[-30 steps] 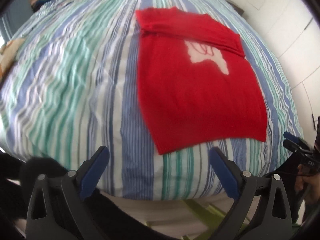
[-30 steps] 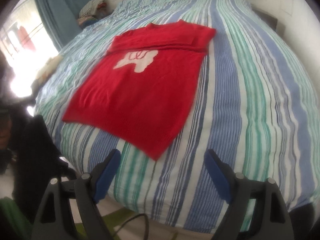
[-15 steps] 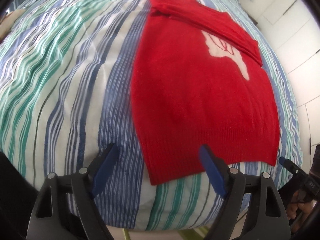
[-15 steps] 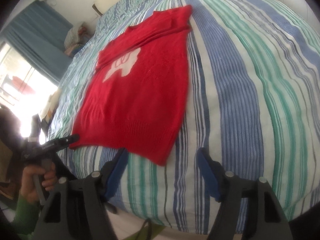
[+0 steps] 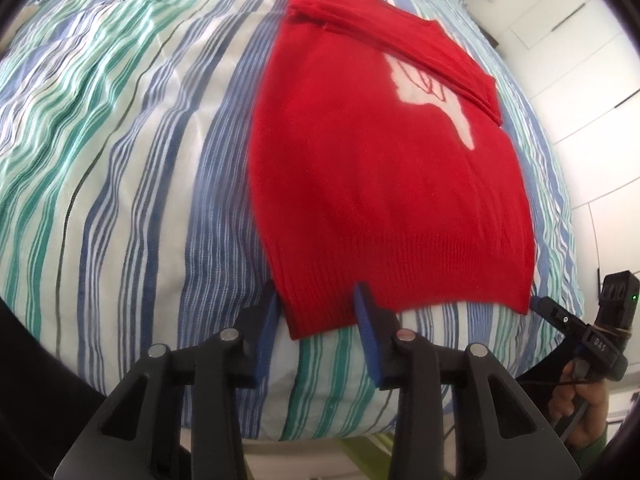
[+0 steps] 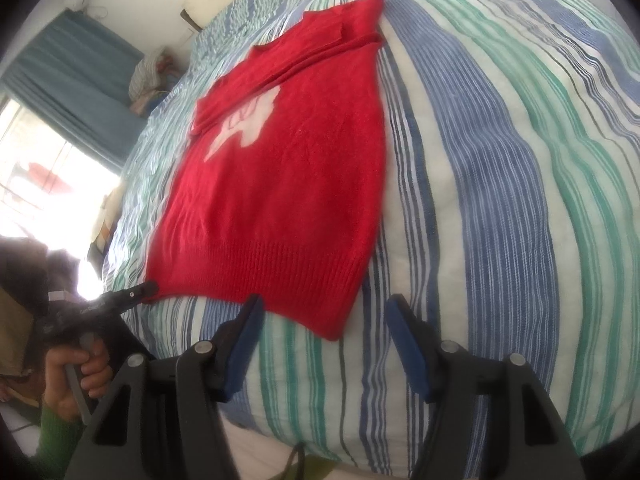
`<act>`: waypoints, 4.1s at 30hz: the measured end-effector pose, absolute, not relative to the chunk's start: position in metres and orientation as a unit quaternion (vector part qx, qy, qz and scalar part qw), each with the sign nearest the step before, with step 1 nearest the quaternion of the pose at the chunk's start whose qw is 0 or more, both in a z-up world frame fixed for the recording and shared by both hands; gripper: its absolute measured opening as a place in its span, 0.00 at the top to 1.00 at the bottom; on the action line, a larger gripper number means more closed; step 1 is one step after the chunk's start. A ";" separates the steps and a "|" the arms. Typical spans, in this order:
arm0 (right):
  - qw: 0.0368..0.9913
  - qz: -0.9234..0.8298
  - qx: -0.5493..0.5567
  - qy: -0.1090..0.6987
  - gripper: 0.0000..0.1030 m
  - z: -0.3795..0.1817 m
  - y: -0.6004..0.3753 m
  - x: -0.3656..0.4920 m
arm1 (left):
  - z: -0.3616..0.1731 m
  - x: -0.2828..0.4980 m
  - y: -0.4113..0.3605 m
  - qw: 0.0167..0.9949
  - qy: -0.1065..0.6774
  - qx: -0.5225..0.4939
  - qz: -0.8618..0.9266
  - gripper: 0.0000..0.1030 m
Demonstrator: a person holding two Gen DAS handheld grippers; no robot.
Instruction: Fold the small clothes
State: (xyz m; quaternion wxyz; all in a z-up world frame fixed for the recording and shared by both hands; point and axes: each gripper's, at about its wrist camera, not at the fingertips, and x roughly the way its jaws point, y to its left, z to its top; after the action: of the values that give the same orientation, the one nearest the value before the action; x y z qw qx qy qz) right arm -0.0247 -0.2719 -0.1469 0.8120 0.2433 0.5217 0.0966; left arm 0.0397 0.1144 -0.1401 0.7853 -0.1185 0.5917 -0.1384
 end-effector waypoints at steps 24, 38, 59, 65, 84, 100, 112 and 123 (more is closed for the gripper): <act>0.822 0.109 0.232 0.508 0.96 -0.138 -0.273 -0.020 | -0.121 0.041 0.134 0.798 0.560 -0.153 -0.160 0.97; 0.835 0.132 0.150 0.513 0.97 -0.122 -0.264 -0.030 | -0.114 0.022 0.144 0.806 0.552 -0.147 -0.156 0.98; 0.822 0.140 0.188 0.519 0.97 -0.107 -0.269 -0.065 | -0.098 -0.004 0.144 0.787 0.572 -0.151 -0.176 0.98; 0.813 0.128 0.302 0.480 0.97 -0.102 -0.302 -0.025 | -0.066 0.066 0.146 0.800 0.525 -0.220 -0.191 0.98; 0.804 0.099 0.365 0.459 0.97 -0.119 -0.362 0.336 | -0.113 0.410 0.079 0.805 0.537 -0.211 -0.136 0.98; 0.836 0.092 0.353 0.410 0.37 -0.117 -0.384 0.359 | -0.093 0.404 0.106 0.848 0.473 -0.214 -0.109 0.25; 0.828 0.190 -0.004 0.528 0.54 -0.156 -0.289 0.220 | -0.157 0.281 0.076 0.827 0.545 -0.057 -0.123 0.22; 0.875 0.153 0.020 0.459 0.47 -0.104 -0.278 0.138 | -0.103 0.172 0.033 0.877 0.468 0.010 -0.110 0.07</act>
State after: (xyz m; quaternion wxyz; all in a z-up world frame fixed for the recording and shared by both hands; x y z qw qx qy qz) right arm 0.1385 -0.2776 -0.1042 0.8747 0.0204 0.4594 0.1529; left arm 0.1721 0.0325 -0.1035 0.8768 0.0099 0.4680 -0.1098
